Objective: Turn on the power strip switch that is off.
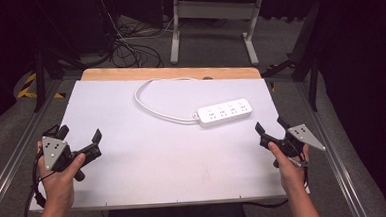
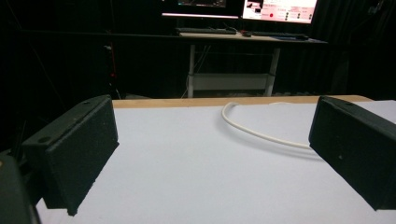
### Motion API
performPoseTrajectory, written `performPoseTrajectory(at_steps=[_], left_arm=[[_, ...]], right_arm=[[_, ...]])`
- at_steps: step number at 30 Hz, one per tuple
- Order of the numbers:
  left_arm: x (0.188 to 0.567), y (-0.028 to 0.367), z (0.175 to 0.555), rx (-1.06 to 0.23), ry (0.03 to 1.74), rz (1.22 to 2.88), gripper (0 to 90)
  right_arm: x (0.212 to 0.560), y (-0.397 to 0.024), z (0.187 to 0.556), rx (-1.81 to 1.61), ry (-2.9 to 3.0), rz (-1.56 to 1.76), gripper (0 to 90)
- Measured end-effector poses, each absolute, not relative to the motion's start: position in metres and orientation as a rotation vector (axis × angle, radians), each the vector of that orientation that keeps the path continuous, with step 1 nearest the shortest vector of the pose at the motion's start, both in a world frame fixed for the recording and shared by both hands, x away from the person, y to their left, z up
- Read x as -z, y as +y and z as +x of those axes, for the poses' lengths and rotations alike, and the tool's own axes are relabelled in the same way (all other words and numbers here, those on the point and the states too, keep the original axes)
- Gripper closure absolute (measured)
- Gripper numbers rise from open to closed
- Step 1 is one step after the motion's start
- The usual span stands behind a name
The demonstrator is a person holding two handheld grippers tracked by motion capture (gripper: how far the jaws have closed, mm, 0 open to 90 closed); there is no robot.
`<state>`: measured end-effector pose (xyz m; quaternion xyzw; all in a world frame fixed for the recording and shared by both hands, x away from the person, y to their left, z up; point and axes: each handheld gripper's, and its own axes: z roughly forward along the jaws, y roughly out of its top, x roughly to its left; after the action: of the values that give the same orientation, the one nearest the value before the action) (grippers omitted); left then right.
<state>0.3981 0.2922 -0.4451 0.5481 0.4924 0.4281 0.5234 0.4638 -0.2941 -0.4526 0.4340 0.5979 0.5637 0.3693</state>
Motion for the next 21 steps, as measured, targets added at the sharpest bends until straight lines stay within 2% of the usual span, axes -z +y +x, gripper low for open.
performPoseTrajectory(at_steps=[12,13,17,21], left_arm=[[0.4455,0.2932,0.3975,-1.022,1.186,1.308,1.9],[0.4455,0.2932,0.3974,-1.021,1.186,1.307,2.0],[0.4456,0.2925,0.3978,-1.023,1.182,1.314,1.9],[0.4453,0.2929,0.3973,-1.026,1.182,1.313,1.8]], right_arm=[[0.4525,-0.2925,0.4651,-1.441,1.534,1.109,13.7],[0.4510,-0.2917,0.4641,-1.459,1.515,1.095,17.3],[0.4489,-0.2911,0.4636,-1.454,1.502,1.088,21.6],[0.4481,-0.2891,0.4629,-1.452,1.519,1.072,32.1]])
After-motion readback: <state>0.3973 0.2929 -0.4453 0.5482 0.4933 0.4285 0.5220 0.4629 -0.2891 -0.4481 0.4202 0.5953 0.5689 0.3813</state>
